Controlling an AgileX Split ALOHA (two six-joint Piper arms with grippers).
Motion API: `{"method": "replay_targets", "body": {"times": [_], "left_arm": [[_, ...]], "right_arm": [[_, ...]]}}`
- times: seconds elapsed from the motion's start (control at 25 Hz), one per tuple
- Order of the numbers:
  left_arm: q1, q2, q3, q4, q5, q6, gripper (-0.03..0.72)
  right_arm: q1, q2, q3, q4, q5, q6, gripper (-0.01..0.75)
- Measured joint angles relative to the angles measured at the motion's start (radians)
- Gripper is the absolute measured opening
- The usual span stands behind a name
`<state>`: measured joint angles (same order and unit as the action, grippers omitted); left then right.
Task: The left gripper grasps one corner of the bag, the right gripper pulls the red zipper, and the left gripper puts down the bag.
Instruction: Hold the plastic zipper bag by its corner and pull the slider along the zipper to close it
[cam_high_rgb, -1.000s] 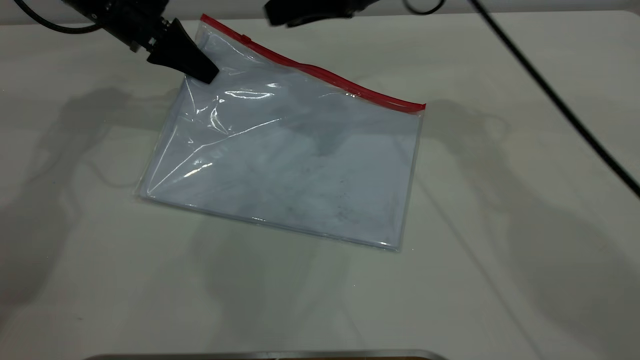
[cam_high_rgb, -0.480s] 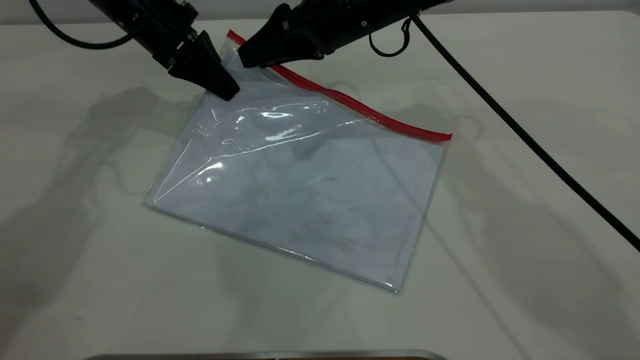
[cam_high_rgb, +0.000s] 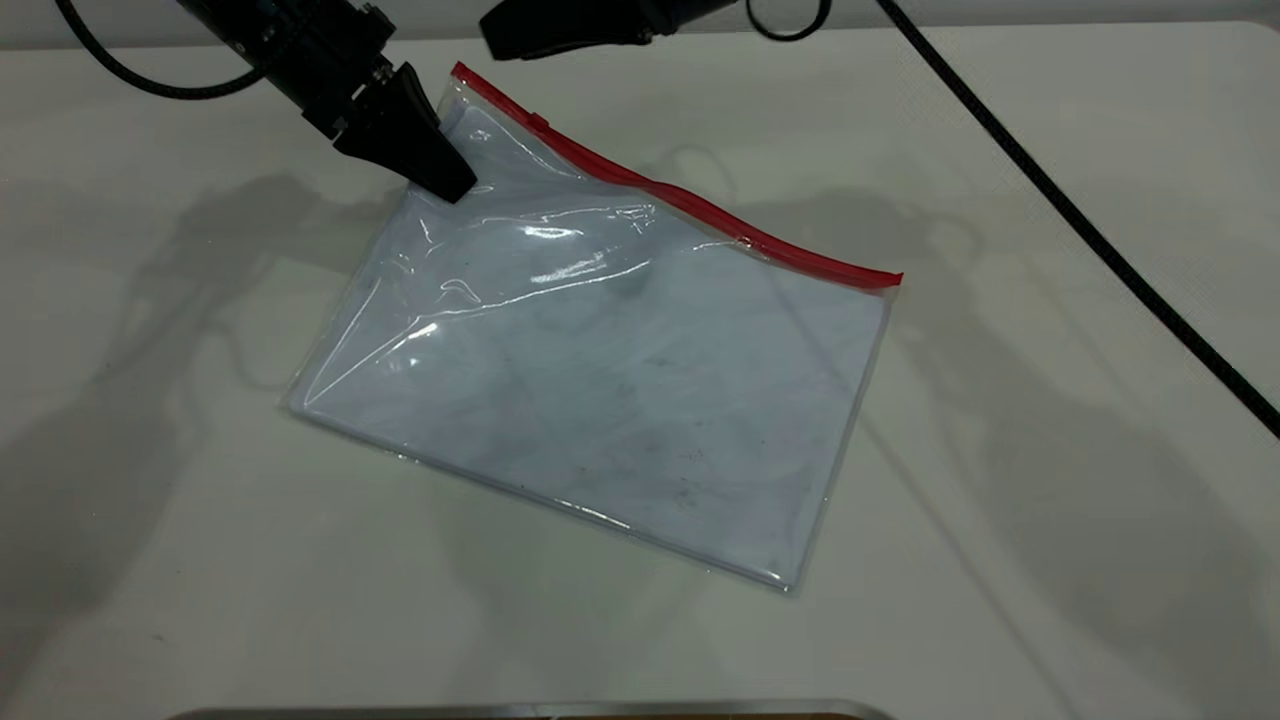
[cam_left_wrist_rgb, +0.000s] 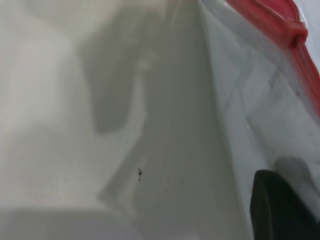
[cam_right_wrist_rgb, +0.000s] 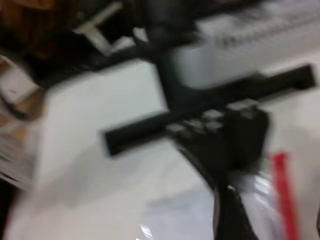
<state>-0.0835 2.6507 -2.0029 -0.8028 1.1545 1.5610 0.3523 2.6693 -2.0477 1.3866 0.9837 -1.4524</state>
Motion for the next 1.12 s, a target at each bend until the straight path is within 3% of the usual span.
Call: {"method": "replay_targets", "body": {"times": [0.68,0.84,1.08,1.12], "left_arm": [[0.0,0.0,0.0,0.0,0.002,0.0,0.063],[0.0,0.0,0.0,0.0,0.002,-0.001,0.063],[0.0,0.0,0.0,0.0,0.002,-0.019,0.065],[0.0,0.0,0.0,0.0,0.002,-0.024,0.065]], "right_arm": [[-0.003,0.088,-0.001,0.018,-0.052,0.018,0.421],[-0.003,0.089,-0.001,0.024,-0.052,0.018,0.335],[-0.003,0.089,-0.002,0.014,-0.037,0.018,0.057],[-0.003,0.089,-0.002,0.013,-0.034,0.018,0.041]]}}
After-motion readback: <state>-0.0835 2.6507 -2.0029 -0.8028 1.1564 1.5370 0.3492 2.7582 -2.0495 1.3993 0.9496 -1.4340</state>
